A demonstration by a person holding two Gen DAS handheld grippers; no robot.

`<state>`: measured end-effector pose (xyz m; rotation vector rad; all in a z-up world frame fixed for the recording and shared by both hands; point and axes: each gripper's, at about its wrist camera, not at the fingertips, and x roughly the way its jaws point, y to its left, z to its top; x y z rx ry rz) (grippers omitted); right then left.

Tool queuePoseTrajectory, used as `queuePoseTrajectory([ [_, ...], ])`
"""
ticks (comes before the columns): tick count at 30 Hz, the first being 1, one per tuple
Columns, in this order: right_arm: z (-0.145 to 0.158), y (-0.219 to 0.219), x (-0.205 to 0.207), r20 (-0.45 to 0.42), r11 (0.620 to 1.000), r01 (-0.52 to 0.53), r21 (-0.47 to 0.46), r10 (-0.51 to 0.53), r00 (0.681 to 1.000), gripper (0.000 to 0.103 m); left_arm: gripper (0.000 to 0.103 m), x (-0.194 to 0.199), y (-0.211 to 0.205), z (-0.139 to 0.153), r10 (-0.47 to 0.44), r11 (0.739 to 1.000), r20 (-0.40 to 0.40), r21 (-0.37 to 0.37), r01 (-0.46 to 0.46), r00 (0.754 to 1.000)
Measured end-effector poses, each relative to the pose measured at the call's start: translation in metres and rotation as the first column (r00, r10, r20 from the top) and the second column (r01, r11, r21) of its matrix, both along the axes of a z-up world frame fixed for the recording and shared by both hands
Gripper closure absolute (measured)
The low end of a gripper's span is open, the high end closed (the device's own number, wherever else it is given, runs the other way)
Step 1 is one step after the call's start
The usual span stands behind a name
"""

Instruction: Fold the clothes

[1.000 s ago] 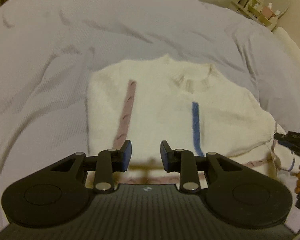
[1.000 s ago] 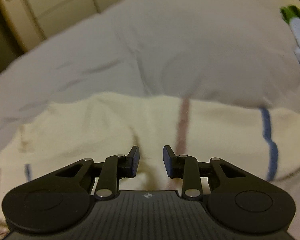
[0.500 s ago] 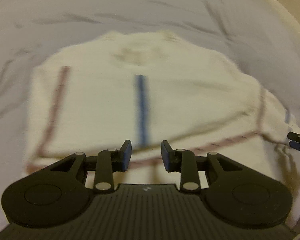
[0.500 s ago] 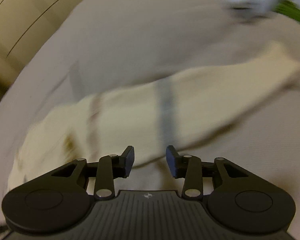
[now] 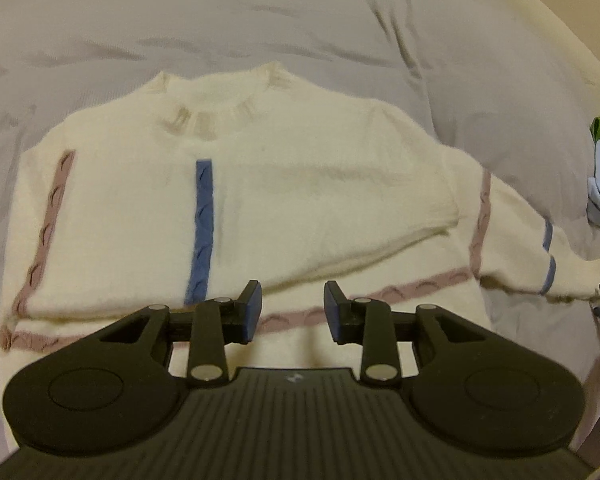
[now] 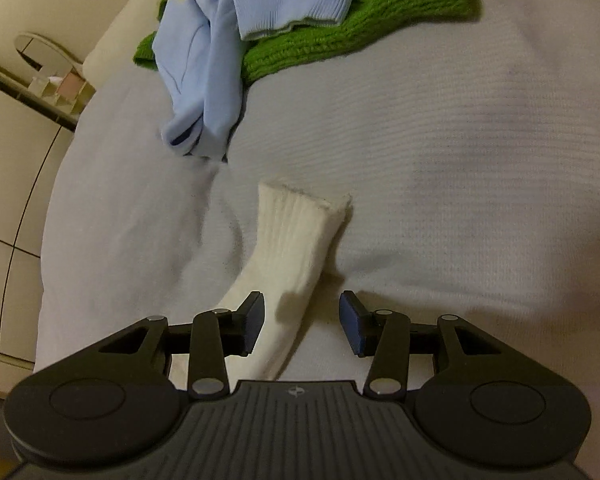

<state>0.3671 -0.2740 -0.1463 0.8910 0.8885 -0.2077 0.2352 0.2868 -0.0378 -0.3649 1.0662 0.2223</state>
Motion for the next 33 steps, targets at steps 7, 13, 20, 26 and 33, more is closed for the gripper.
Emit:
queuePoseTrajectory([
  [7,0.048,0.043,0.014,0.114,0.976,-0.163,-0.142,0.179,0.977,0.095,0.072,-0.017,0.005,0.010,0.022,1.000,0.010,-0.004,-0.022,1.000],
  [13,0.149,0.203,-0.025,0.356,0.798,-0.521,-0.303,0.601,0.715,0.095,0.073,-0.063,0.034,0.017,0.094,0.994,0.004,-0.049,-0.094,0.996],
  [20,0.138,0.385,-0.112,0.232,0.368,-0.891,-0.268,0.922,0.311,0.055,0.073,-0.110,0.083,0.024,0.212,0.973,-0.008,-0.094,-0.212,0.977],
  [26,0.089,0.368,-0.121,-0.037,0.375,-0.888,-0.265,0.917,0.398,0.055,0.072,-0.120,0.098,0.008,0.249,0.955,-0.015,-0.160,-0.248,0.968],
  [33,0.074,0.304,-0.085,-0.150,0.532,-0.791,-0.304,0.793,0.590,0.055,0.063,-0.078,0.104,-0.027,0.281,0.935,-0.007,-0.224,-0.275,0.960],
])
